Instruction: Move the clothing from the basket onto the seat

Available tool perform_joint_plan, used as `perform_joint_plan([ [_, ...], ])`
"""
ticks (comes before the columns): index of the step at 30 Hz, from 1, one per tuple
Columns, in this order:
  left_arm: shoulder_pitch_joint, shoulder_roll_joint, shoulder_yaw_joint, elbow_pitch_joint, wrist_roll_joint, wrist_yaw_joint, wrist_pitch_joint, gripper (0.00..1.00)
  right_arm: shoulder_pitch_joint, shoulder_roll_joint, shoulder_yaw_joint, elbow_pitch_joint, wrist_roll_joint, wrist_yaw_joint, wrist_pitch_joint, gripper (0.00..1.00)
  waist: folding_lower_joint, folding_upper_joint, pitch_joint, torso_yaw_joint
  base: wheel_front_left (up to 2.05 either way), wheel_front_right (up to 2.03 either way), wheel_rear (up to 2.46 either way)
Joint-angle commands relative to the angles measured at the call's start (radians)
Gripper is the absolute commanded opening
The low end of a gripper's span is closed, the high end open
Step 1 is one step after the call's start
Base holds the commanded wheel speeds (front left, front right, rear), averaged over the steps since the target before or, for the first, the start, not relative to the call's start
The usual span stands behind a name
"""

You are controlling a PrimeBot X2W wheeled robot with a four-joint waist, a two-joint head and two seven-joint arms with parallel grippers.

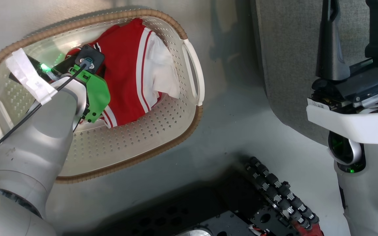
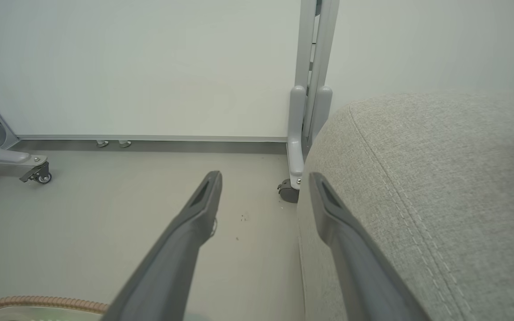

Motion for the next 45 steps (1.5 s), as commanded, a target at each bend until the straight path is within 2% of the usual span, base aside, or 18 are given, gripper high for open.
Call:
perform_joint_plan([
  [1,-0.020,0.006,-0.005,0.002,0.005,0.005,-0.008,1.00,0.000,0.000,0.003,-0.006,-0.001,0.000,-0.003,1.00,-0.0001,0.0000,0.016,-0.012,0.00,0.00,0.00],
  [9,0.011,-0.032,0.018,-0.003,-0.077,-0.037,0.017,1.00,0.019,-0.011,-0.001,-0.021,-0.014,0.000,-0.003,1.00,-0.0001,0.0000,0.013,-0.010,0.00,0.00,0.00],
  [12,0.038,-0.049,-0.015,-0.061,-0.127,-0.040,0.047,1.00,0.025,-0.015,-0.005,-0.022,-0.017,0.000,-0.003,1.00,-0.0001,0.0000,0.011,-0.008,0.00,0.00,0.00],
  [16,0.058,-0.011,-0.084,-0.163,-0.214,-0.040,0.107,1.00,0.017,-0.018,0.000,-0.026,-0.020,0.000,-0.003,1.00,-0.0001,0.0000,0.007,-0.009,0.00,0.00,0.00],
  [17,0.063,-0.002,-0.101,-0.182,-0.236,-0.040,0.119,0.89,0.017,-0.019,0.001,-0.028,-0.021,0.000,-0.003,1.00,-0.0001,0.0000,0.006,-0.010,0.00,0.00,0.00],
  [18,0.063,0.010,-0.123,-0.202,-0.251,-0.040,0.130,0.56,0.017,-0.019,0.003,-0.029,-0.021,0.000,-0.003,1.00,-0.0001,0.0000,0.005,-0.011,0.00,0.00,0.00],
  [20,0.052,0.032,-0.171,-0.230,-0.269,-0.040,0.131,0.00,0.018,-0.020,0.005,-0.032,-0.019,0.000,-0.003,1.00,-0.0001,0.0000,0.004,-0.012,0.00,0.00,0.00],
  [24,0.027,0.057,-0.219,-0.221,-0.282,-0.040,0.102,0.00,0.025,-0.025,0.002,-0.038,-0.016,0.000,-0.003,1.00,-0.0001,0.0000,0.003,-0.012,0.00,0.00,0.00],
  [33,0.037,0.030,-0.239,-0.167,-0.313,-0.040,-0.036,0.00,0.024,-0.017,-0.006,-0.024,-0.009,0.000,-0.003,1.00,-0.0001,0.0000,-0.035,0.001,0.00,0.00,0.00],
  [37,0.072,0.011,-0.243,-0.145,-0.323,-0.040,-0.100,0.00,0.024,-0.015,0.002,-0.013,-0.004,0.000,-0.003,1.00,-0.0001,0.0000,-0.084,0.012,0.00,0.00,0.00],
  [45,0.172,-0.027,-0.217,-0.148,-0.365,-0.040,-0.179,0.00,0.063,-0.009,0.000,0.027,0.001,0.000,-0.003,1.00,-0.0001,0.0000,-0.250,0.044,0.00,0.00,0.00],
])
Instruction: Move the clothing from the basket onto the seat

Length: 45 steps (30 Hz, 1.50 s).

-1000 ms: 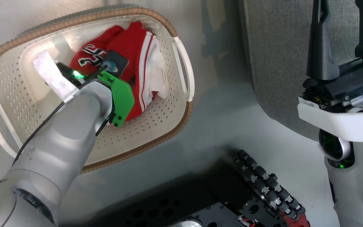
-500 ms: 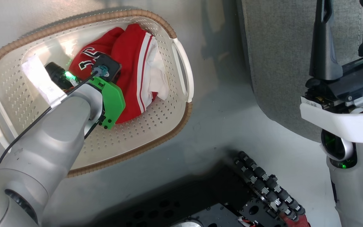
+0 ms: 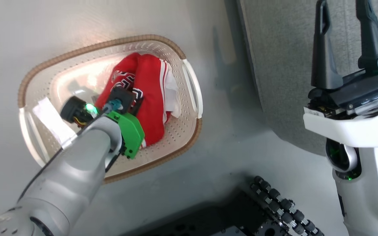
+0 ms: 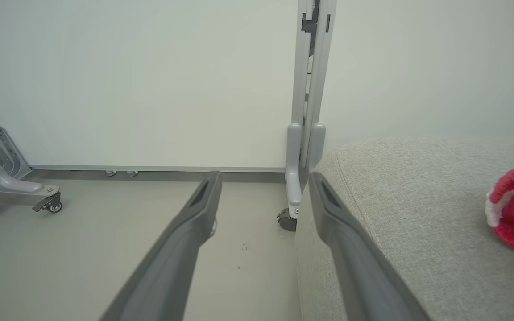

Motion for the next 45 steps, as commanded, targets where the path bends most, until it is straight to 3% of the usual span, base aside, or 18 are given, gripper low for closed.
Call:
perform_joint_plan([
  [1,0.031,-0.004,0.011,-0.004,-0.004,-0.003,-0.009,0.00,0.025,-0.001,0.000,0.012,0.000,0.000,-0.003,1.00,0.0000,-0.0001,-0.113,0.030,0.00,0.00,0.00],
  [7,0.142,0.012,0.128,-0.140,0.017,0.033,-0.013,0.00,0.094,-0.004,0.013,0.052,-0.008,0.000,-0.003,1.00,0.0000,-0.0001,-0.277,0.058,0.00,0.00,0.00],
  [15,0.380,0.035,0.362,-0.386,0.120,0.084,-0.013,0.00,0.200,-0.022,0.019,0.086,-0.015,0.000,-0.003,1.00,0.0000,-0.0001,-0.498,0.091,0.00,0.00,0.00],
  [22,0.591,-0.001,0.557,-0.555,0.227,0.092,-0.013,0.00,0.296,-0.058,0.041,0.118,-0.018,0.000,-0.003,1.00,0.0000,-0.0001,-0.669,0.125,0.00,0.00,0.00],
  [34,0.776,-0.072,0.828,-0.839,0.381,0.036,-0.013,0.00,0.390,-0.069,0.106,0.157,-0.009,0.000,-0.003,1.00,0.0000,-0.0001,-0.842,0.152,0.00,0.00,0.00],
  [40,0.812,-0.092,0.894,-0.960,0.417,0.006,-0.013,0.00,0.421,-0.061,0.133,0.166,-0.003,0.000,-0.003,1.00,0.0000,-0.0001,-0.889,0.142,0.00,0.00,0.00],
  [45,0.818,-0.102,0.892,-1.019,0.438,-0.002,-0.013,0.00,0.425,-0.061,0.148,0.167,0.002,0.000,-0.003,1.00,0.0000,-0.0001,-0.902,0.135,0.00,0.00,0.00],
])
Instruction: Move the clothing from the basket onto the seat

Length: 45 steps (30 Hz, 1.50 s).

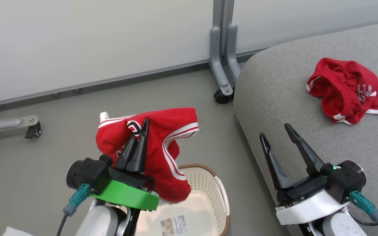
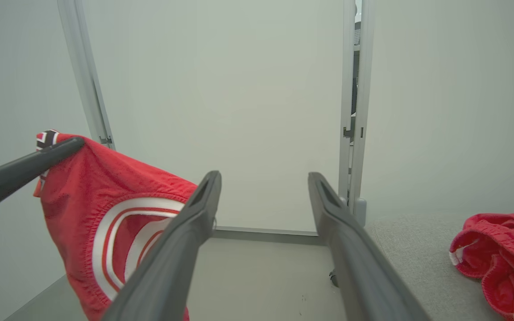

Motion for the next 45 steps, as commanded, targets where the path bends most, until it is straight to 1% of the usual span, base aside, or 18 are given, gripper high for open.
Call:
perform_joint_plan([
  [1,0.012,-0.004,-0.007,-0.019,0.002,-0.005,-0.004,0.00,0.009,-0.004,0.008,0.003,0.003,0.000,-0.003,1.00,0.0001,-0.0001,-0.016,0.000,0.00,0.00,0.00],
  [7,0.007,0.020,-0.066,-0.077,-0.018,-0.006,-0.004,0.00,0.009,-0.015,0.041,-0.003,0.003,0.000,-0.003,1.00,0.0001,-0.0001,-0.018,0.004,0.00,0.00,0.00],
  [11,-0.014,0.031,-0.094,-0.083,-0.014,-0.007,-0.004,0.00,-0.009,-0.032,0.097,-0.007,0.021,0.000,-0.003,1.00,0.0001,-0.0001,-0.014,0.016,0.00,0.00,0.00],
  [14,-0.042,0.020,-0.108,-0.066,0.000,-0.007,-0.004,0.00,-0.025,-0.039,0.149,-0.005,0.029,0.000,-0.003,1.00,0.0001,-0.0001,-0.011,0.027,0.00,0.00,0.00],
  [17,-0.072,0.000,-0.138,-0.051,-0.043,-0.007,-0.004,0.00,-0.043,-0.038,0.194,0.006,0.013,0.000,-0.003,1.00,0.0001,-0.0001,-0.007,0.036,0.00,0.00,0.00],
  [20,-0.115,-0.013,-0.173,-0.025,-0.069,-0.007,-0.004,0.00,-0.072,-0.016,0.242,0.031,-0.011,0.000,-0.003,1.00,0.0001,-0.0001,-0.003,0.039,0.00,0.00,0.00],
  [24,-0.158,-0.019,-0.213,0.022,-0.069,-0.007,-0.004,0.00,-0.112,0.020,0.272,0.071,-0.010,0.000,-0.003,1.00,0.0001,-0.0001,-0.001,0.038,0.00,0.00,0.00],
  [26,-0.177,-0.022,-0.235,0.040,-0.073,-0.004,-0.004,0.00,-0.125,0.031,0.286,0.109,-0.027,0.000,-0.003,1.00,0.0001,-0.0001,-0.001,0.037,0.00,0.00,0.00],
  [30,-0.210,-0.025,-0.275,0.062,-0.088,0.012,-0.004,0.00,-0.154,0.068,0.278,0.164,-0.048,0.000,-0.003,1.00,0.0001,-0.0001,-0.001,0.037,0.00,0.00,0.00],
  [34,-0.240,-0.026,-0.321,0.071,-0.132,0.030,-0.003,0.00,-0.165,0.092,0.258,0.207,-0.065,0.000,-0.003,1.00,0.0001,-0.0001,0.004,0.039,0.00,0.00,0.00],
  [40,-0.264,-0.025,-0.385,0.106,-0.182,0.052,0.020,0.00,-0.164,0.119,0.189,0.265,-0.104,0.000,-0.003,1.00,0.0001,-0.0001,0.016,0.044,0.00,0.00,0.00],
  [41,-0.269,-0.025,-0.395,0.114,-0.185,0.054,0.022,0.00,-0.169,0.122,0.178,0.274,-0.108,0.000,-0.003,0.63,0.0001,-0.0001,0.019,0.045,0.00,0.00,0.00],
  [42,-0.273,-0.026,-0.401,0.118,-0.189,0.056,0.025,0.00,-0.175,0.123,0.174,0.279,-0.107,0.000,-0.003,0.29,0.0001,-0.0001,0.023,0.046,0.00,0.00,0.00],
  [43,-0.276,-0.025,-0.406,0.125,-0.193,0.058,0.027,0.00,-0.179,0.125,0.165,0.289,-0.110,0.000,-0.003,0.00,0.0001,-0.0001,0.027,0.047,0.00,0.00,0.00],
  [45,-0.280,-0.025,-0.415,0.134,-0.198,0.062,0.026,0.00,-0.184,0.127,0.158,0.302,-0.107,0.000,-0.003,0.00,0.0001,-0.0001,0.031,0.049,0.00,0.00,0.00],
])
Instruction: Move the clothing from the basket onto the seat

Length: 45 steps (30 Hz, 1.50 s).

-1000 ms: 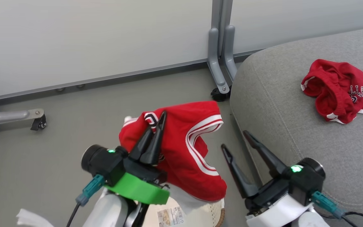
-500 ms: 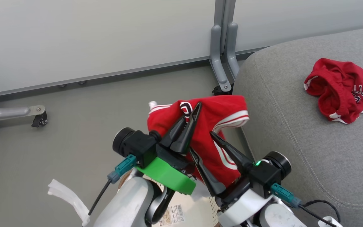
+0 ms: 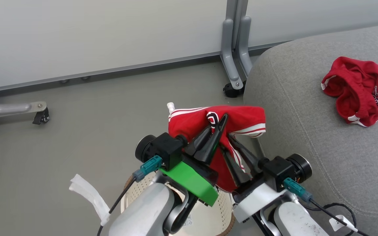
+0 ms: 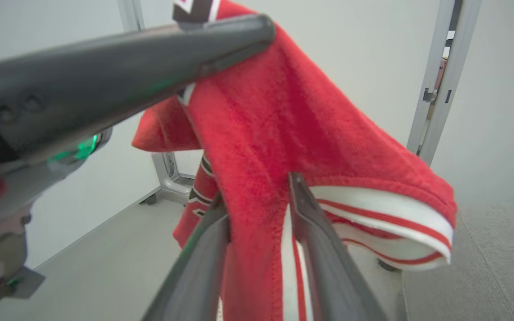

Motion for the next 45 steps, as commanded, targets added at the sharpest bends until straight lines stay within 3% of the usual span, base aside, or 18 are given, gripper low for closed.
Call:
perform_joint_plan([
  [1,-0.017,0.001,-0.003,0.006,-0.006,0.008,-0.001,0.00,-0.014,0.000,-0.002,0.009,0.002,-0.001,-0.003,0.00,0.0000,0.0000,0.004,0.002,0.00,0.00,0.00],
  [16,-0.044,0.009,-0.019,0.079,-0.010,0.010,0.002,0.00,-0.024,0.003,-0.048,0.011,0.022,-0.001,-0.003,0.00,0.0000,0.0000,0.029,-0.006,0.00,0.00,0.00],
  [17,-0.044,0.008,-0.018,0.081,-0.011,0.014,0.001,0.11,-0.024,0.003,-0.054,0.011,0.025,-0.001,-0.003,0.00,0.0000,0.0000,0.030,-0.006,0.00,0.00,0.00],
  [19,-0.043,0.012,-0.021,0.087,-0.006,0.020,0.008,1.00,-0.022,0.002,-0.065,0.013,0.037,-0.001,-0.003,0.00,0.0000,0.0000,0.030,-0.006,0.00,0.00,0.00],
  [27,-0.012,0.037,-0.041,0.090,-0.011,0.016,0.032,1.00,-0.024,0.003,-0.106,0.027,0.089,-0.001,-0.003,0.00,0.0000,0.0000,0.026,-0.007,0.00,0.00,0.00],
  [45,0.026,0.091,-0.021,0.065,0.029,0.077,-0.006,1.00,-0.021,0.003,-0.143,0.006,0.082,-0.001,-0.003,0.00,0.0000,0.0000,0.036,-0.016,0.00,0.00,0.00],
])
